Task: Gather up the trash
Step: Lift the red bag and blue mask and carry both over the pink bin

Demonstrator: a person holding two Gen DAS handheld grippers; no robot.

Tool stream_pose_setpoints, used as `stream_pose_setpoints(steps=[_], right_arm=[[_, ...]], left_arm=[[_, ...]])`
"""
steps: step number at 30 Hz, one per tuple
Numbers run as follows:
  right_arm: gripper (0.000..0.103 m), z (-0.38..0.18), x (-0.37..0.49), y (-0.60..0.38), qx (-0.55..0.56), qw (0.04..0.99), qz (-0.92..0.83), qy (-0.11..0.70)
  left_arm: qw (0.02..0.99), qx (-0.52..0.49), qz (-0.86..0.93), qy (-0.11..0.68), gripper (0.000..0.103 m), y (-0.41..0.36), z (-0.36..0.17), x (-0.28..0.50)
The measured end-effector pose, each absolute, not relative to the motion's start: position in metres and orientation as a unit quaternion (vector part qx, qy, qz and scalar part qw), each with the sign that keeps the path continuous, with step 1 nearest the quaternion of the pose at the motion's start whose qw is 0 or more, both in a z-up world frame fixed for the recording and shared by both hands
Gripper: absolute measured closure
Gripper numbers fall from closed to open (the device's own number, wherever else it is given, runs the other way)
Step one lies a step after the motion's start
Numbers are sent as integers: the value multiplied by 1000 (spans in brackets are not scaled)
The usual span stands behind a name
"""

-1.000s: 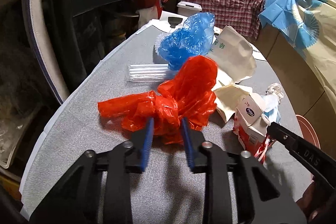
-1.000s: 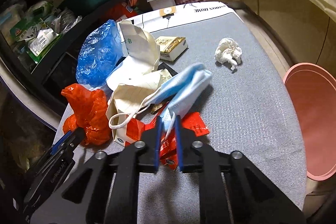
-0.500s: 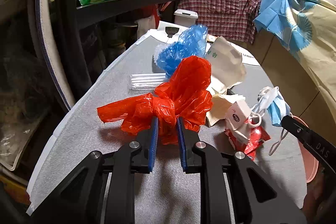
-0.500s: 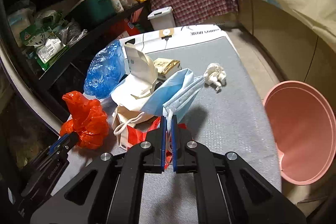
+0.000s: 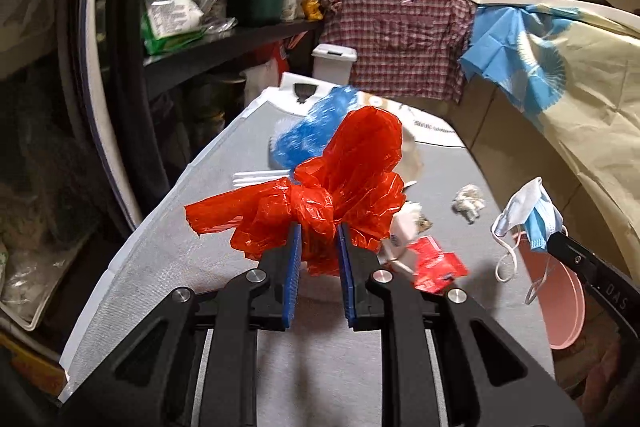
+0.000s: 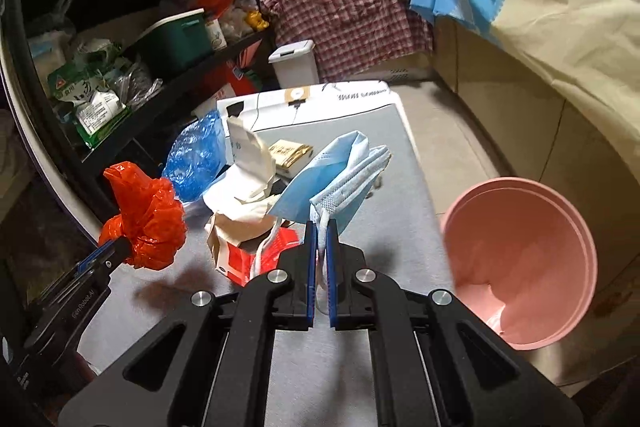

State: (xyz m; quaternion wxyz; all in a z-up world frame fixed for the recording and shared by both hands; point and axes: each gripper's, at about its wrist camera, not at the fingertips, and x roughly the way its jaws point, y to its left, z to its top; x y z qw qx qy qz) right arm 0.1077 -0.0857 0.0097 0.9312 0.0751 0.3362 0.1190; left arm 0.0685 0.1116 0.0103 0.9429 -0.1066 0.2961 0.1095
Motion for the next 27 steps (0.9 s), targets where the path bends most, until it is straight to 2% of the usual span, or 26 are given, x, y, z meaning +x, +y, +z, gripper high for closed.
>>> stream_pose_setpoints(steps=[19, 27], right_arm=[[98, 42, 66, -198, 86, 945, 27, 314], [98, 39, 70, -245, 93, 944, -13, 316]], left_arm=[[960, -57, 1, 275, 85, 31, 57, 52], [955, -49, -45, 288, 85, -12, 55, 70]])
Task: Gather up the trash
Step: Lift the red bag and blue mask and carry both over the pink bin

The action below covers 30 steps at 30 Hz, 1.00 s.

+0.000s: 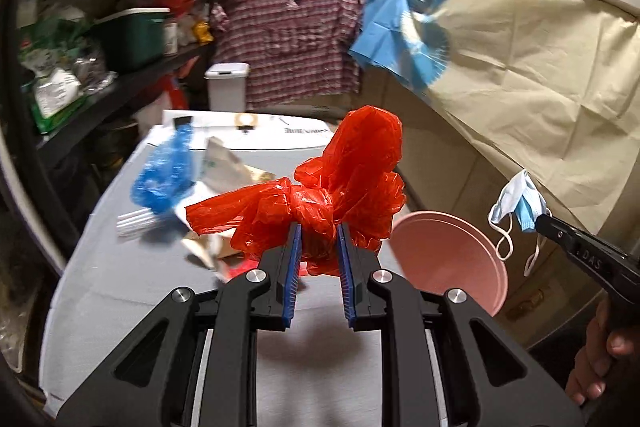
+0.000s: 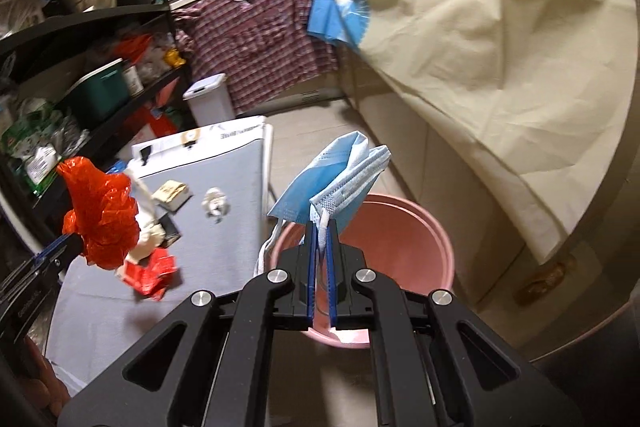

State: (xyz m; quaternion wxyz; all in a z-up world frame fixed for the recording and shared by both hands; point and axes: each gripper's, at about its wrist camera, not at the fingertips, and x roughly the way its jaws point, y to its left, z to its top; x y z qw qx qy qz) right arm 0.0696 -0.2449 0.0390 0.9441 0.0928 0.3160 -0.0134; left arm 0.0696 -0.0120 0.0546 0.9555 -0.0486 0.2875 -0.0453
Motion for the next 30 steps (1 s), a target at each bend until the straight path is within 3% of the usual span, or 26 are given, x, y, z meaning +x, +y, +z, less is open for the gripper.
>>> stream_pose_setpoints(steps=[14, 30], right_arm=[[98, 17, 95, -276, 74, 941, -37, 328], [98, -2, 119, -278, 64, 935, -41, 346]], left_arm=[[948, -16, -124, 294, 85, -88, 44, 125], [931, -6, -165, 327, 85, -122, 16, 179]])
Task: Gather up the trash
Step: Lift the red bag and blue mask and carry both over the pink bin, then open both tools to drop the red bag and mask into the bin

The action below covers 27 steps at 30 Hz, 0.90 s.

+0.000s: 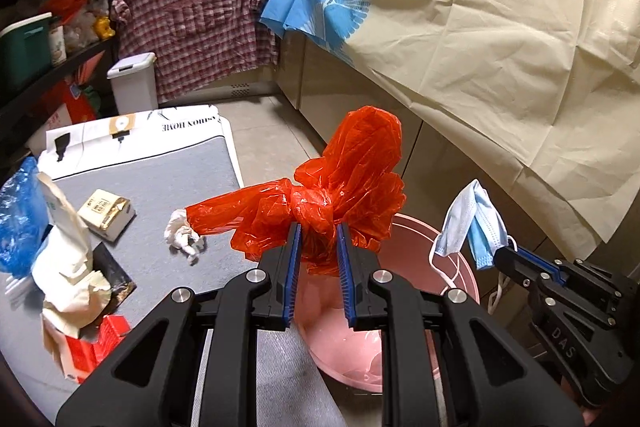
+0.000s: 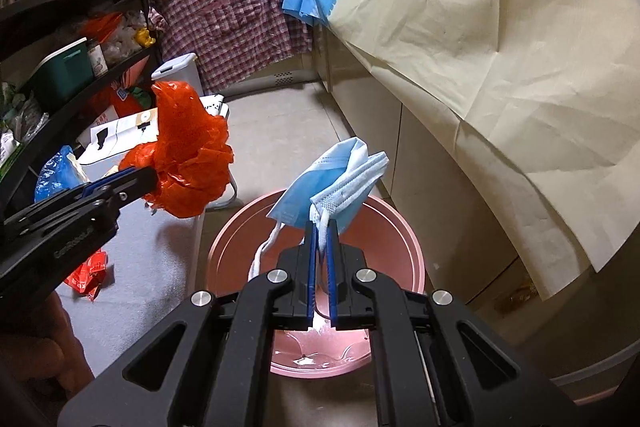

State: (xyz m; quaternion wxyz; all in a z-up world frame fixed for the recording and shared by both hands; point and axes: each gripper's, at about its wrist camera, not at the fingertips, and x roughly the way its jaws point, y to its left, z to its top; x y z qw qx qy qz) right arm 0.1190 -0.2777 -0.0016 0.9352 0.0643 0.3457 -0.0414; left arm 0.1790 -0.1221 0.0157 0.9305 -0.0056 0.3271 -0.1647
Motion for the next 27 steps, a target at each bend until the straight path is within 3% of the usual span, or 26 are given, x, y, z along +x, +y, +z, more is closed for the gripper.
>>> stream_pose_setpoints(steps=[4, 6, 8, 14, 27], right_arm=[[94, -5, 124, -278, 64, 934, -45, 348], [93, -7, 127, -279, 68, 933, -46, 351], [82, -9, 129, -279, 70, 930, -49, 356], [53, -9, 132, -281, 68, 932, -64, 349], [48, 12, 104, -272, 66, 965, -77, 243]], left_arm=[[925, -7, -174, 338, 83, -125, 8, 187], [920, -11, -182, 346, 71, -126, 4, 190], [921, -20, -188, 340, 55, -122, 5, 188], [925, -36, -177, 333, 54, -105, 8, 184], [944, -32, -128, 302, 54, -64, 37, 146]])
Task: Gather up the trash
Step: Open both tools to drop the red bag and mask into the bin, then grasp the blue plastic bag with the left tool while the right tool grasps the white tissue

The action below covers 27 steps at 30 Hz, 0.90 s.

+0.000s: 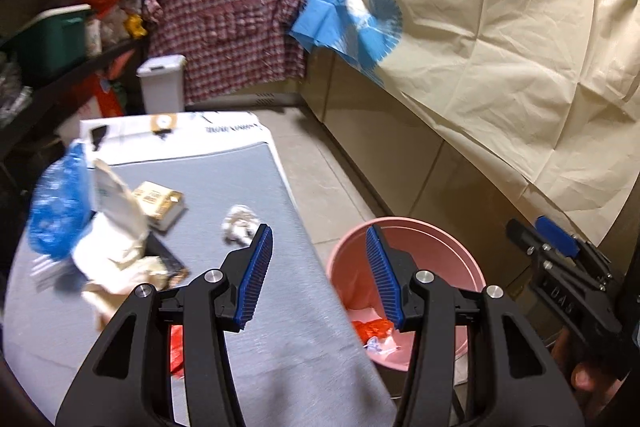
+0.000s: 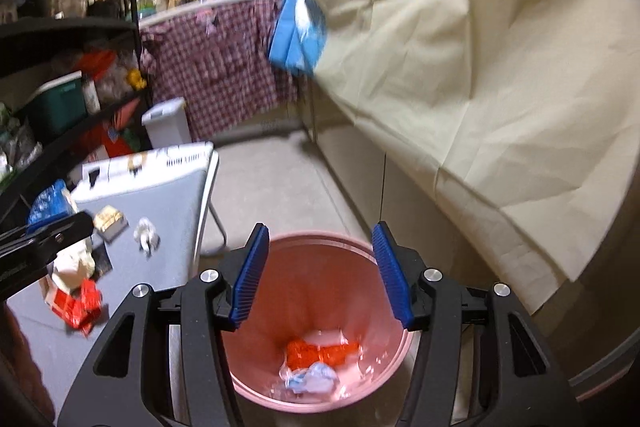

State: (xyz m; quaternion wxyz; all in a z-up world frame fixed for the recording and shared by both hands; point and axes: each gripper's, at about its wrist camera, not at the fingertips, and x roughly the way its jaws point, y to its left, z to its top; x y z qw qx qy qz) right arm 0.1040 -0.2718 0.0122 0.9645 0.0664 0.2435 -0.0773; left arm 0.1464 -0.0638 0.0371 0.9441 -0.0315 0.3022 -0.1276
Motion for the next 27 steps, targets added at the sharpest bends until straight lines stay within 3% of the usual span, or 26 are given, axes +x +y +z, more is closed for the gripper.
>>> stream_pose_setpoints(steps=[18, 21, 27], right_arm=[[44, 33, 89, -212, 37, 958, 15, 283], [48, 36, 97, -197, 42, 958, 35, 283], [67, 40, 123, -159, 38, 959, 71, 273]], left_arm=[[959, -47, -61, 272, 54, 63, 87, 103], [960, -39, -55, 272, 54, 83, 90, 105], [961, -40, -31, 270, 56, 114, 76, 117]])
